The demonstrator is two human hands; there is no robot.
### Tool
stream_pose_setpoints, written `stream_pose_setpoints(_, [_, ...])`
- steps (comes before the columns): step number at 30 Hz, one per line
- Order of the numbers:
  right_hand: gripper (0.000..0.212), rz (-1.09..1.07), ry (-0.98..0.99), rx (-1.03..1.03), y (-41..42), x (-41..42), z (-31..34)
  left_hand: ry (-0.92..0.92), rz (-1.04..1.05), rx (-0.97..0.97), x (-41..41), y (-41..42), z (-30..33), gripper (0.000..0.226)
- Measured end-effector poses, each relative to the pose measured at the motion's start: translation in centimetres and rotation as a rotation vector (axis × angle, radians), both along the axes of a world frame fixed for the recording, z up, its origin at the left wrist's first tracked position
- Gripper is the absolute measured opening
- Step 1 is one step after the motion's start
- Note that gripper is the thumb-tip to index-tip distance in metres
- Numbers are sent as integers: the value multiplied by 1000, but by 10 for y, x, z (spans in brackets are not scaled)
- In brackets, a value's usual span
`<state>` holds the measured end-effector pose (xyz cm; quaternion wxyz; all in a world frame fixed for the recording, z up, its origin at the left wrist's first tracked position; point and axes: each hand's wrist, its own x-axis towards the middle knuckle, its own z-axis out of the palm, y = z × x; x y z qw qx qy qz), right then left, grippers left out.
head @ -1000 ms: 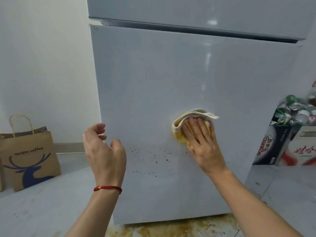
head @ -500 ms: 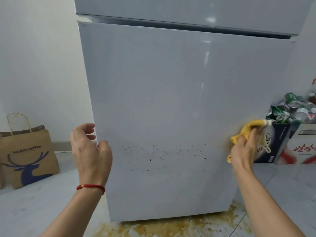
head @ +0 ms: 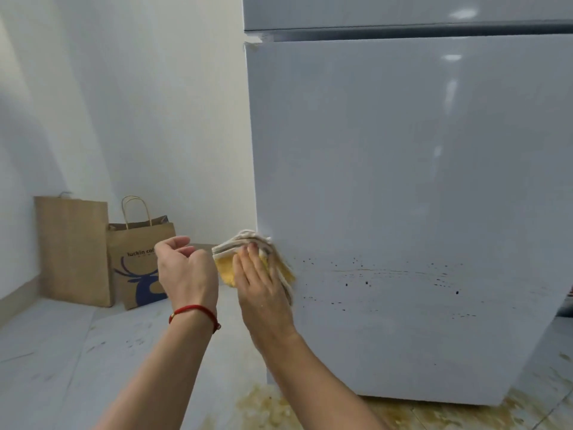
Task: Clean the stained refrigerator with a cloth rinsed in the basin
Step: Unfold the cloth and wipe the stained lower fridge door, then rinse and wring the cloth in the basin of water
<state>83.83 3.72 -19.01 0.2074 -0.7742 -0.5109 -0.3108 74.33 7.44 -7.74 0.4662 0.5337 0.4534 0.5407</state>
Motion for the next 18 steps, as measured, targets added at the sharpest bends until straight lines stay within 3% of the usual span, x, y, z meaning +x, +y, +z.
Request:
stream_pose_setpoints(2, [50,120,75,-65,17,-19,-7,21,11,14,-13,6,5,41])
stream_pose_setpoints(4, [41,290,311,-80,23,-38,-3,47,6,53,-28,14,13,40])
stream_pose_setpoints(6, [27,414,763,-54,25,-53,9,80,0,78,-44,24,18,37])
stream_pose_setpoints(9, [28,542,1545,54,29,-68,30,169,-11,55,-70,37,15,33])
stream_pose_setpoints(11, [25,632,1890,106,38,-80,33,203,61,-41,-95,49,-1,30])
stream_pose_setpoints(14, [16,723,2119,93,42,-101,21,301,134,-197,-134,62,-40,26])
stream_pose_setpoints(18, [33,855,2284,-76,52,-134,-1,222,-63,-542,-190,60,-72,45])
